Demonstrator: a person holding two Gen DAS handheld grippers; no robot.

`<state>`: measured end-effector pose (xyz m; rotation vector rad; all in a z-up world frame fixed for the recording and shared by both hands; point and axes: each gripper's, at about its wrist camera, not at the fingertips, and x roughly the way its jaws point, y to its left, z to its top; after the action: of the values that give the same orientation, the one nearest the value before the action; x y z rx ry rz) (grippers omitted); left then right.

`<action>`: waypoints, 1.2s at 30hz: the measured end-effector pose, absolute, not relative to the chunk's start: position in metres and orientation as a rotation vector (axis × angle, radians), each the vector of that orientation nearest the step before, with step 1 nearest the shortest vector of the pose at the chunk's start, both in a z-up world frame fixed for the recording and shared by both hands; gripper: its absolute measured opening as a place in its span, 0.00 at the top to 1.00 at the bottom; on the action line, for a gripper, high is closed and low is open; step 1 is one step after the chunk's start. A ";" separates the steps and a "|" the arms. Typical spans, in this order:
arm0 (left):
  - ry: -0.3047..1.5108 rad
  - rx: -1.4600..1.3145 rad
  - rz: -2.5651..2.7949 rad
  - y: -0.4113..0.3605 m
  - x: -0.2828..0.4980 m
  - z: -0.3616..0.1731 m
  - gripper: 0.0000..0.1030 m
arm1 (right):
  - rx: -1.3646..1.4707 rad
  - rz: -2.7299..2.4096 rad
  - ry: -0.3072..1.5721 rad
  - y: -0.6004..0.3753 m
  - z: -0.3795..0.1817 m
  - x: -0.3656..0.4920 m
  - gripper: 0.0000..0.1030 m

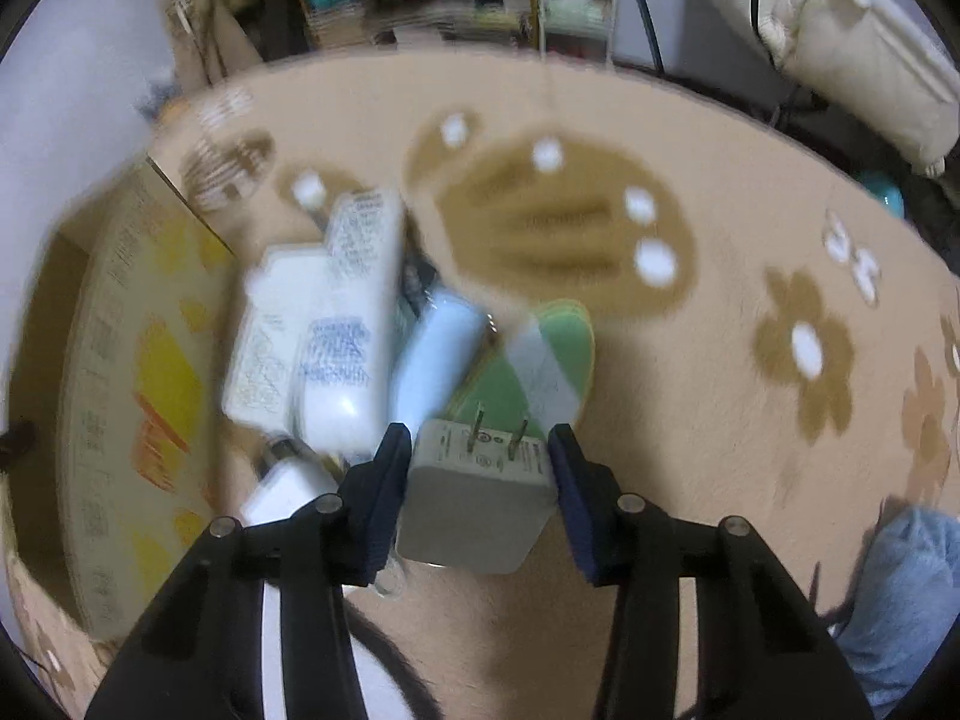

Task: Organize rigid objects
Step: 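Grasp the white square adapter with the right gripper while the left holds the box, then carry the white adapter over the box and release it inside with the right gripper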

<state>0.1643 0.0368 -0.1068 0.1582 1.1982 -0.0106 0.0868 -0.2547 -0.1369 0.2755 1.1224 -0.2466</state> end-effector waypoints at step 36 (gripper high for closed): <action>1.190 0.192 -0.012 0.035 0.164 -0.108 0.93 | 0.307 0.352 0.809 -0.140 -0.069 0.120 0.51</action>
<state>0.1637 0.0347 -0.1079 0.1919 1.1902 -0.0125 0.1196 -0.1404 -0.0691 0.3072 0.8092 0.3519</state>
